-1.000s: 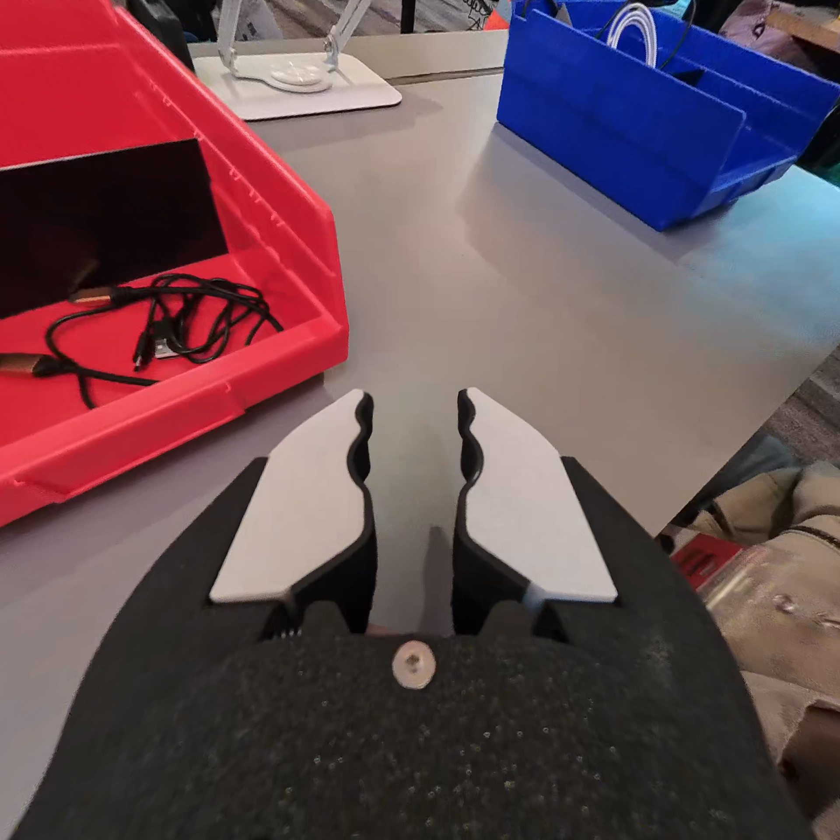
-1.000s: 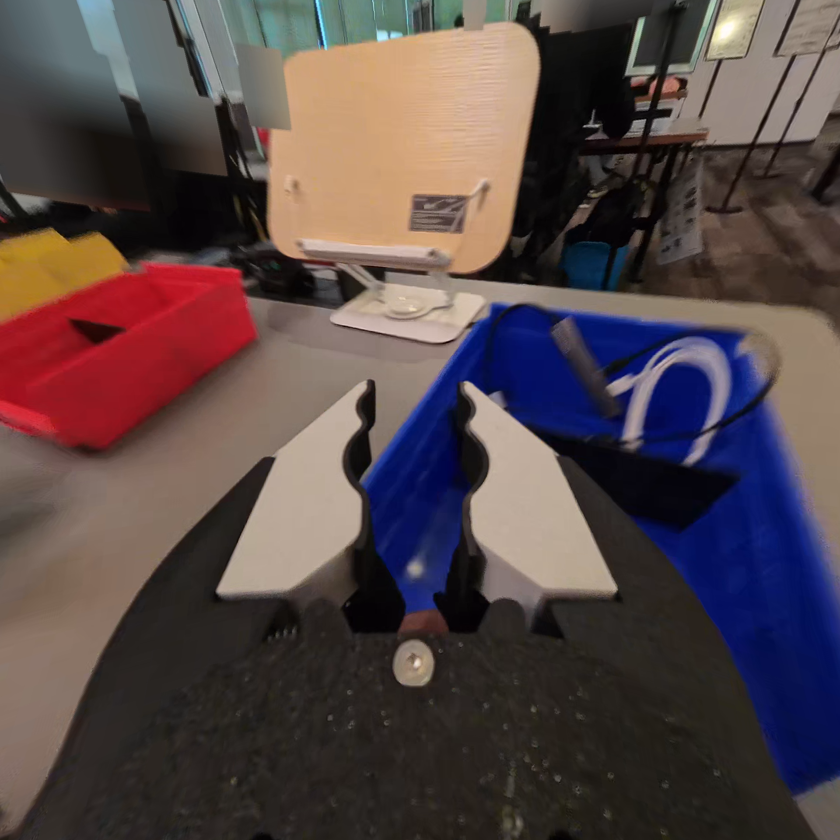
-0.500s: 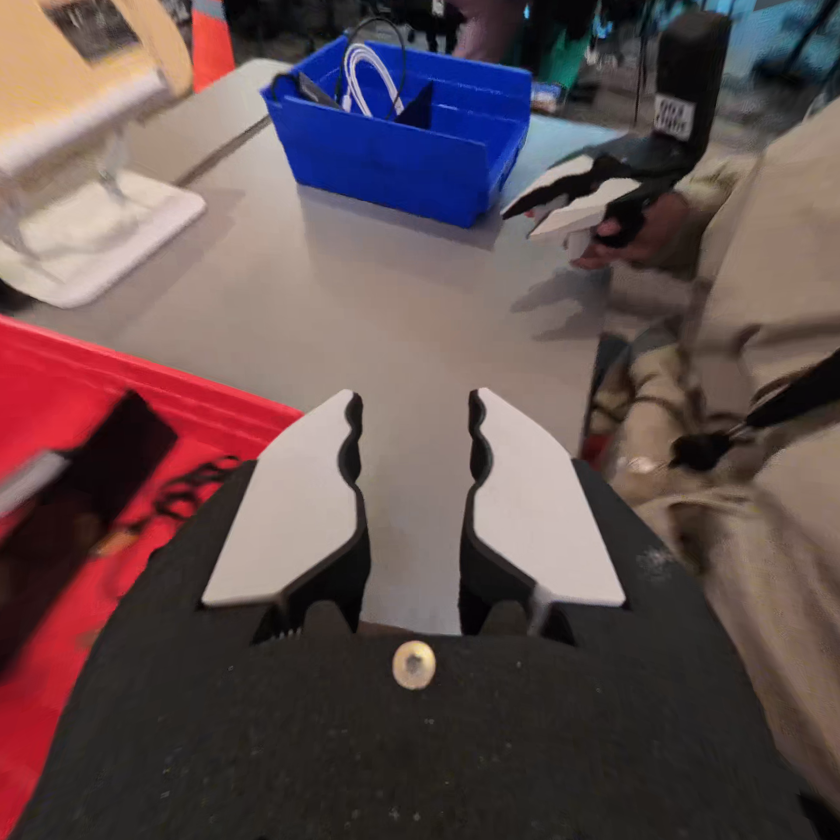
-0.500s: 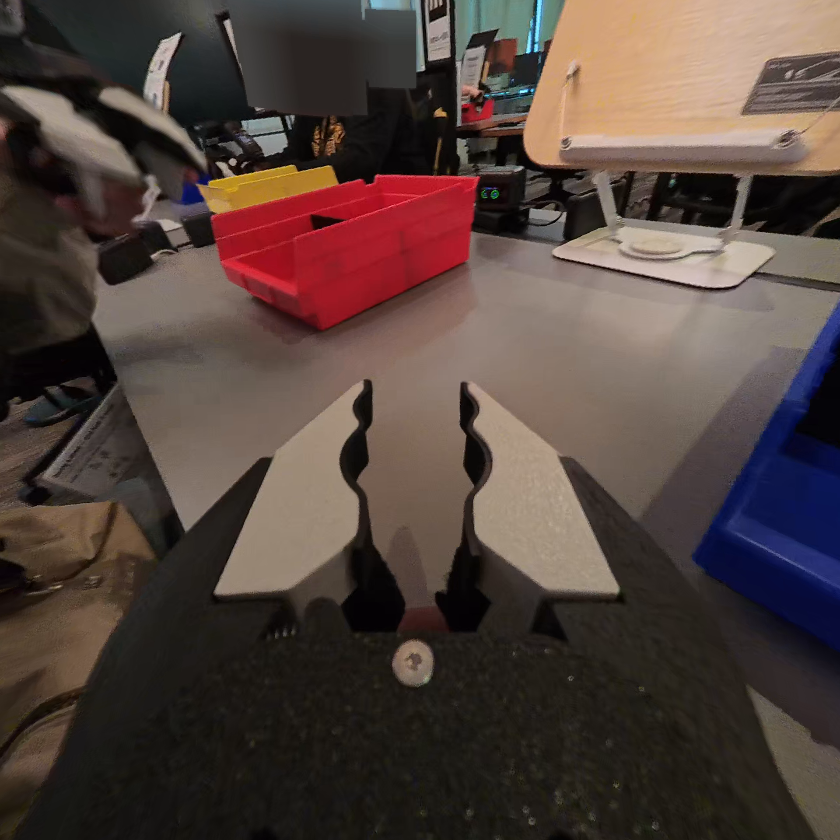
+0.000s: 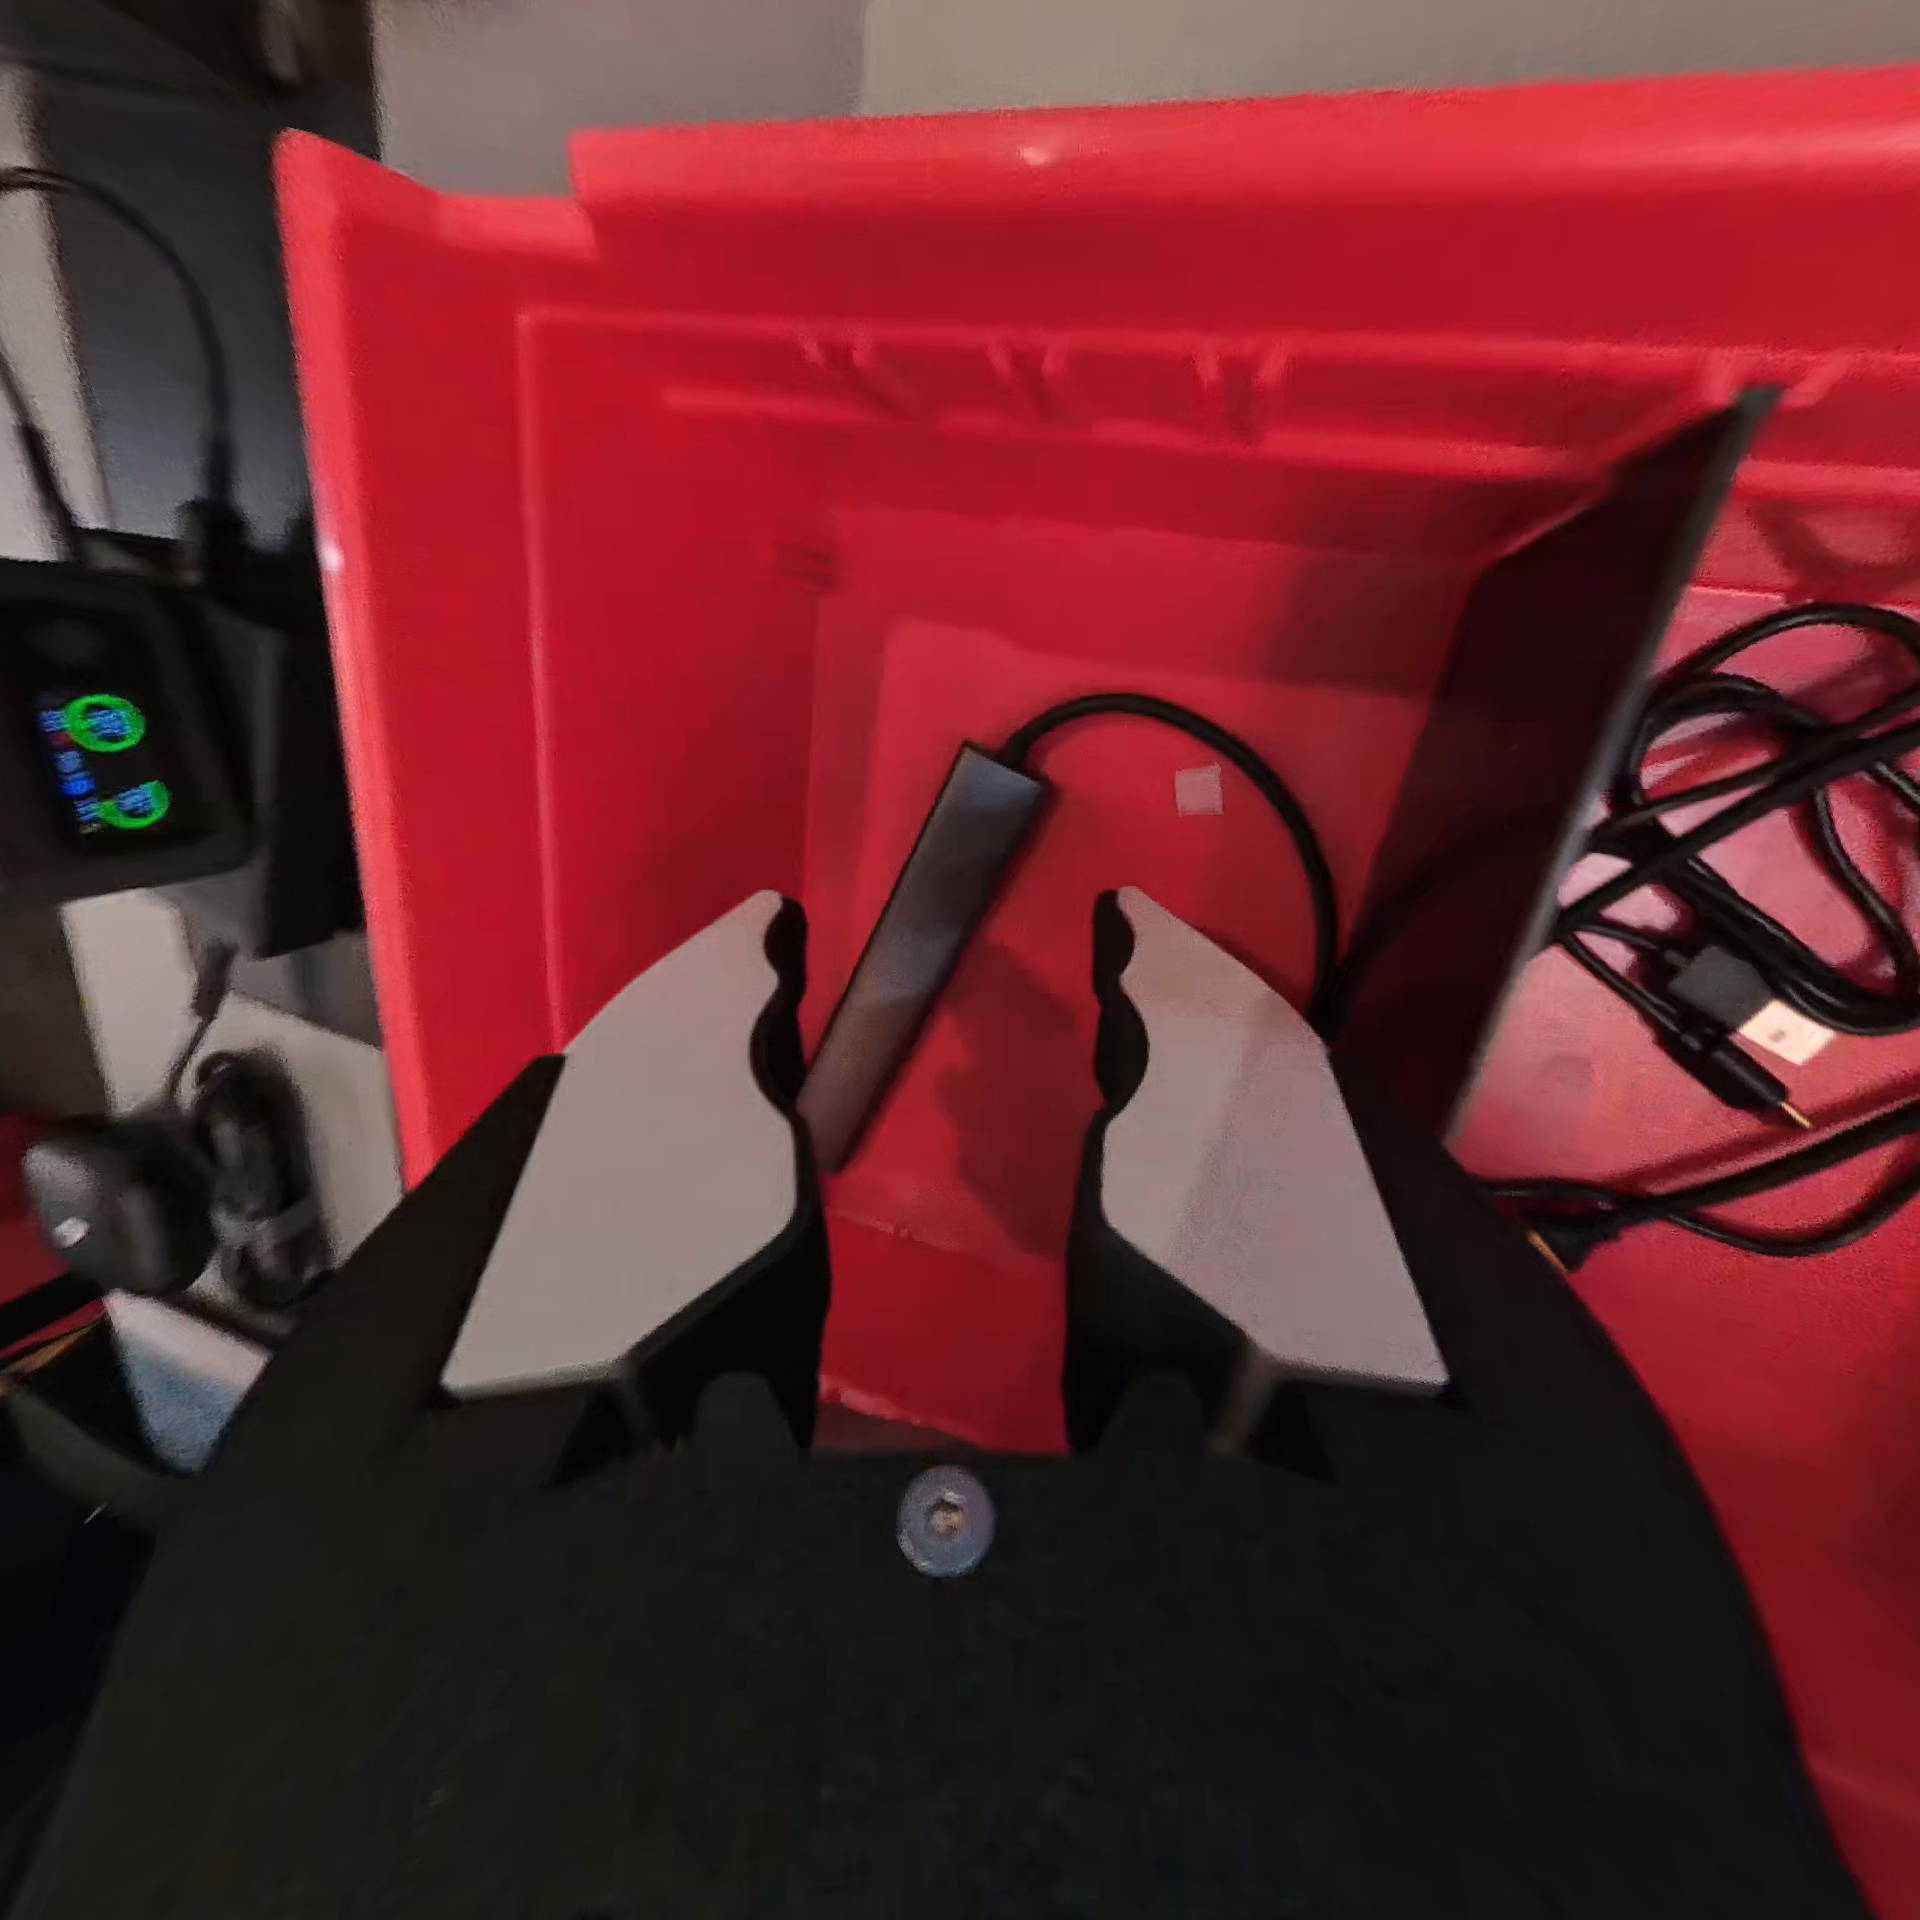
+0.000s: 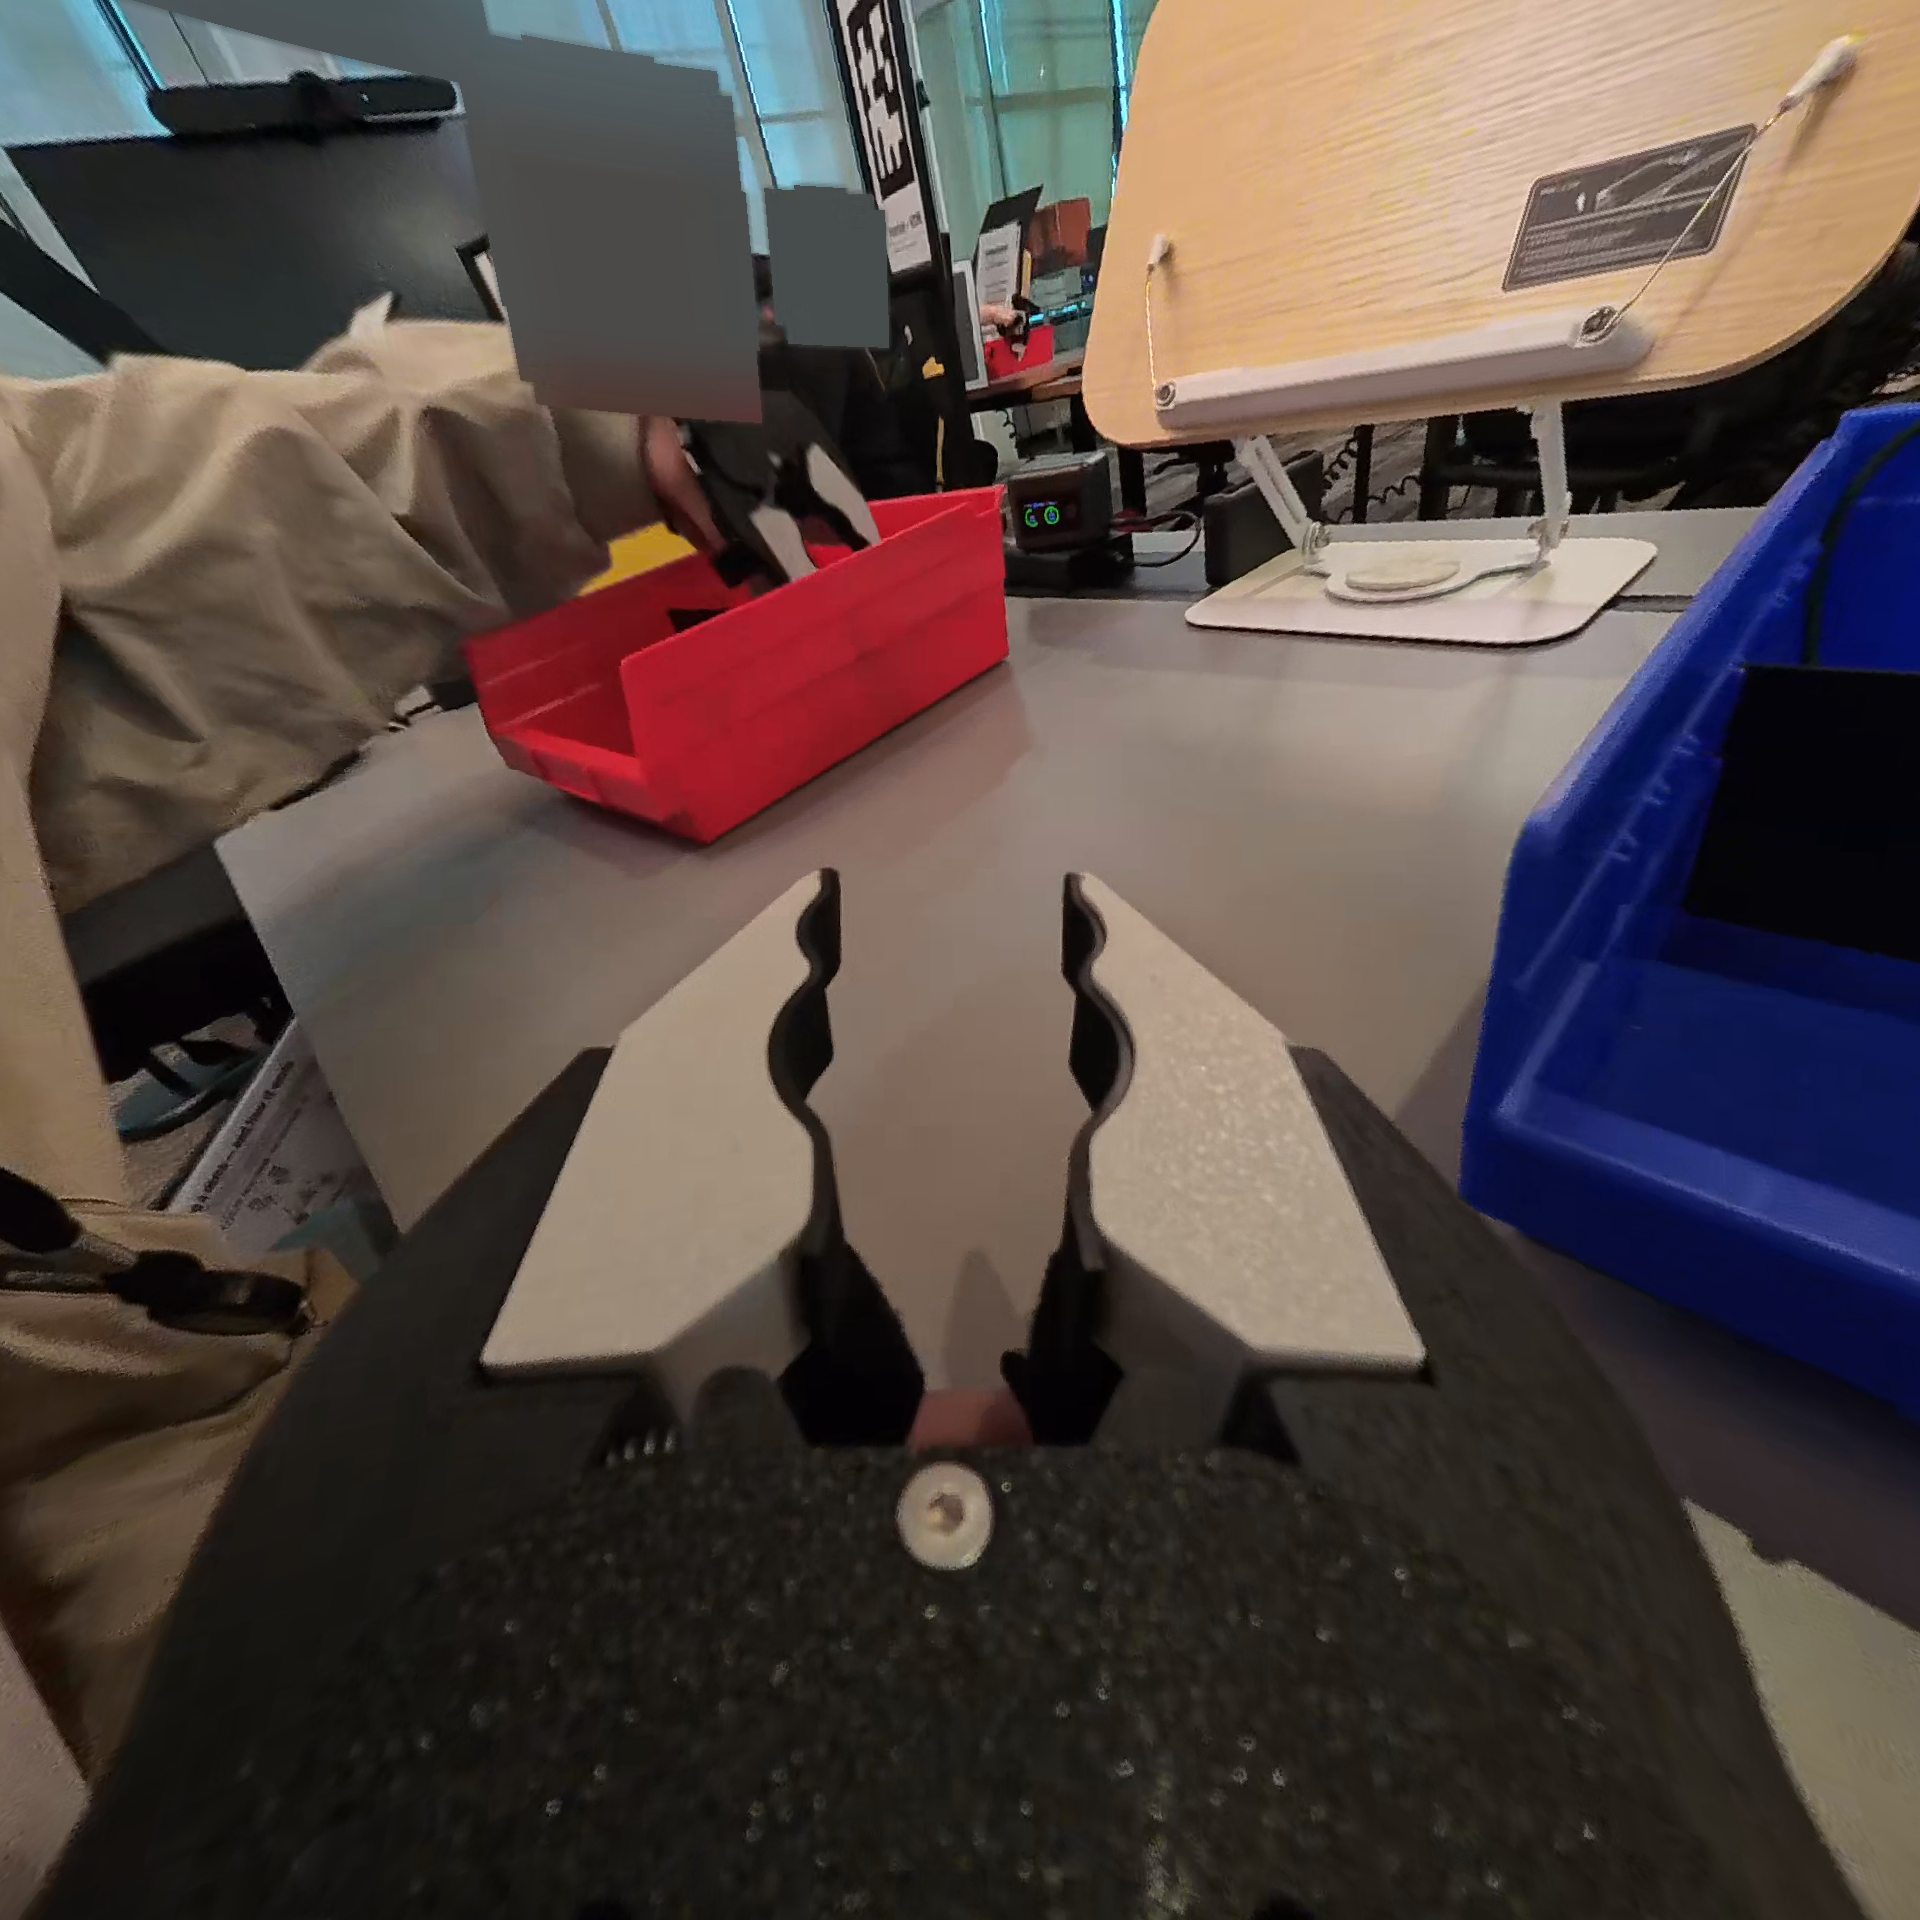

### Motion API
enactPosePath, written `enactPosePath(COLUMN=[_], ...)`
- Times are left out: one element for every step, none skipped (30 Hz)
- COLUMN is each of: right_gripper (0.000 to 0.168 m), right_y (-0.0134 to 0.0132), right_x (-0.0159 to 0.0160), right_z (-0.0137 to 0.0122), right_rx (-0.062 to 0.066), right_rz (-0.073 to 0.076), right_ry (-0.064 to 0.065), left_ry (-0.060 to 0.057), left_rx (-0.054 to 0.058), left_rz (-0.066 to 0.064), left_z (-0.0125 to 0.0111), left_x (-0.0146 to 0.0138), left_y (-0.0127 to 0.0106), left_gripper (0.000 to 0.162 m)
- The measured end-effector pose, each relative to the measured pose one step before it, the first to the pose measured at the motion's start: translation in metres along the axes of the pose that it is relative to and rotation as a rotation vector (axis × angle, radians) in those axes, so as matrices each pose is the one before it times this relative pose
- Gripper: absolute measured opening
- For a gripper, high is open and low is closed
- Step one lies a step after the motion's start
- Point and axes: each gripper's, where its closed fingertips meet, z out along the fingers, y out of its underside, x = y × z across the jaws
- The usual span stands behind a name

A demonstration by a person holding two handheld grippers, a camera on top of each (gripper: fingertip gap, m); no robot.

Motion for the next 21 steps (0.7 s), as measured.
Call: enactPosePath(right_gripper=[0.041, 0.041, 0.042, 0.042, 0.042, 0.042, 0.042, 0.041, 0.041, 0.041, 0.041, 0.041, 0.041, 0.041, 0.041, 0.041, 0.041, 0.041, 0.041, 0.041, 0.041], right_y=[-0.00103, -0.00015, -0.00019, -0.00062, -0.001, -0.00068, 0.00005, 0.00104, 0.00205, 0.0024, 0.00142, 0.0004, 0.00002, 0.00056, 0.00038, -0.00034, -0.00112, -0.00139, -0.00111, -0.00099, -0.00083], right_x=[-0.00025, -0.00072, -0.00091, -0.00082, -0.00112, -0.00143, -0.00126, -0.00048, 0.00037, 0.00007, -0.00032, -0.00055, -0.00095, -0.001, -0.0009, -0.00103, -0.00065, -0.00082, -0.00088, -0.00112, -0.00123], right_z=[0.00032, 0.00075, 0.00083, 0.00092, 0.00082, 0.00089, 0.00089, 0.00088, 0.00081, 0.00069, 0.00043, 0.00049, 0.00037, 0.00034, 0.00013, -0.00026, -0.00056, -0.00061, -0.00081, -0.00092, -0.00085], right_rx=[0.0072, 0.0022, 0.0018, 0.0041, 0.0051, 0.0043, 0.001, -0.0042, -0.0103, -0.0126, -0.0079, -0.002, -0.0003, -0.0035, -0.0038, 0.0005, 0.0052, 0.0059, 0.0037, 0.0039, 0.004], right_rz=[0.0065, 0.0094, 0.0095, 0.0066, 0.0051, 0.0064, 0.0071, 0.0051, -0.0002, -0.0044, -0.0048, -0.0025, 0.0009, 0.0038, 0.0039, 0.0022, 0.0002, 0.0001, 0.0012, 0.0009, -0.0011], right_ry=[-0.0059, -0.0097, -0.0104, -0.0085, -0.0097, -0.0114, -0.0104, -0.0043, 0.0007, 0.0003, -0.0006, -0.0011, -0.0036, -0.0051, -0.0049, -0.003, -0.0003, -0.0009, -0.0014, -0.0022, -0.002], left_ry=[0.0391, 0.0436, 0.0353, 0.0196, 0.0078, 0.0094, 0.0132, 0.0073, -0.0121, -0.0181, -0.0134, -0.001, -0.0083, -0.0087, -0.0187, -0.0202, -0.024, -0.0329, -0.0558, -0.062, -0.0607], left_rx=[0.0009, 0.0015, -0.0019, -0.0087, -0.0143, -0.0166, -0.0202, -0.0242, -0.0259, -0.0136, 0.0205, 0.0061, 0.0052, 0.0053, 0.0006, -0.0053, -0.0193, -0.0252, -0.0181, 0.006, 0.0153], left_rz=[-0.0075, -0.009, -0.0058, 0.0031, 0.0075, 0.0067, 0.0072, 0.0152, 0.0226, 0.024, 0.0065, 0.0087, 0.0129, 0.0238, 0.031, 0.0271, 0.0127, 0.0162, 0.0254, 0.0207, 0.0005], left_z=[0.00681, 0.0052, 0.00444, 0.00402, 0.00373, 0.00349, 0.00359, 0.00375, 0.00411, 0.00262, 0.00012, 0.0, -0.00016, -0.00014, 0.00009, -0.0004, -0.00056, -0.00121, -0.00299, -0.00578, -0.00857], left_x=[0.00031, 0.00137, 0.00077, -0.0006, -0.0015, -0.00023, 0.00125, 0.00188, -0.00017, -0.00089, -0.00051, 0.00094, 0.00038, 0.00093, 0.00021, -0.00021, -0.0011, -0.00196, -0.00405, -0.00459, -0.00524], left_y=[-0.00123, -0.00151, -0.00099, 0.00021, 0.00122, 0.00183, 0.00256, 0.00336, 0.00391, 0.00209, -0.00283, -0.0007, -0.00022, -0.00035, -0.00015, 0.00035, 0.00159, 0.00269, 0.00228, -0.00088, -0.00264], left_gripper=[0.053, 0.052, 0.052, 0.051, 0.051, 0.049, 0.043, 0.036, 0.036, 0.034, 0.034, 0.032, 0.031, 0.028, 0.024, 0.024, 0.024, 0.023, 0.023, 0.023, 0.022])
